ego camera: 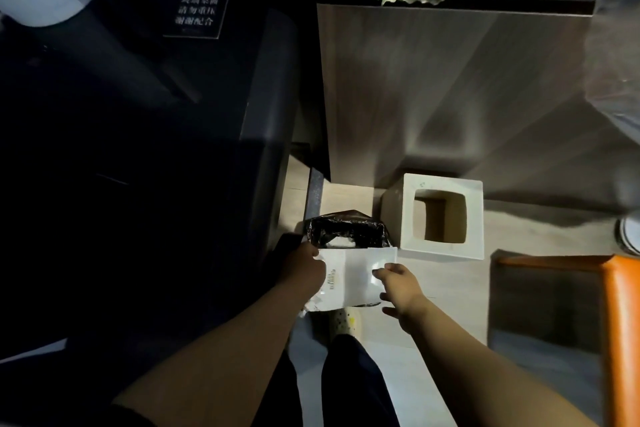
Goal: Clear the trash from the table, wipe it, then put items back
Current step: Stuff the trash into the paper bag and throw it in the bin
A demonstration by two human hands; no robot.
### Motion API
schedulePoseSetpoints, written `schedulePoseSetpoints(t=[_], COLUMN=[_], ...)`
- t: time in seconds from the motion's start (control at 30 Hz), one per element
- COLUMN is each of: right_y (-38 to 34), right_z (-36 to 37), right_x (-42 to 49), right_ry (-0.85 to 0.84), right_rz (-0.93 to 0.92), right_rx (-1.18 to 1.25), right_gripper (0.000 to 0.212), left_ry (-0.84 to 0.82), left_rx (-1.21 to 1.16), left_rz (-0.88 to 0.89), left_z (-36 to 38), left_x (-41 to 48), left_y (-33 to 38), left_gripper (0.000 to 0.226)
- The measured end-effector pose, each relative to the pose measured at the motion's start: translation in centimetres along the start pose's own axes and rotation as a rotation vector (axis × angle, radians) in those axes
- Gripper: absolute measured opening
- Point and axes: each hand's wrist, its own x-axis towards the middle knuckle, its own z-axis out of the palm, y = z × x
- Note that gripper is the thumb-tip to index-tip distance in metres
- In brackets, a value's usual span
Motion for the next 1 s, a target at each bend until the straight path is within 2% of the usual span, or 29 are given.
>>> schedulePoseSetpoints(t=[0.07,0.23,0.4,0.5,0.7,0.9,1.0], right_y=[-0.2,-1.2,-2.6,-3.6,-6.9,-11.8,-14.0], right_z=[0.1,0.4,0.5,0.3,0.1,0.5,1.5], right_x=[-0.2,-1.2,-2.7,-3.8,-7.2,-11.8,-14.7], right_ry=[-0.008,-0.022,-0.046,-0.058,-0.03,0.053,0.065], right_rz=[-0.007,-0.024,-0.077,-0.134,-0.363,-0.653,-0.793], right_rx=[-0.008,-0.011,-0.043,-0.07,-0.201,-0.403,-0.535], right_gripper=[0.034,0.009,0.012,0.009,0.007,0.014,0.008], left_ry=[0.0,0.009,0.071,0.076,0.097,0.228,0.311], left_rx=[-0.02,-0.054,-0.039,-0.086,-0.12,-0.079,-0.027], left_rz=[0.002,0.0,0.007,0.018,0.171,0.338,0.388], left_z=[0.0,-0.2,-1.0,-1.4,-4.0,-9.1,-12.7], left_x=[0.0,0.0,-0.5,-1.1,-3.9,-7.3,-9.2], left_y=[-0.1,0.1,0.4,1.0,4.3,7.0,6.9], left_gripper=[0.037,0.035,0.012,0.021,0.023,0.022,0.02])
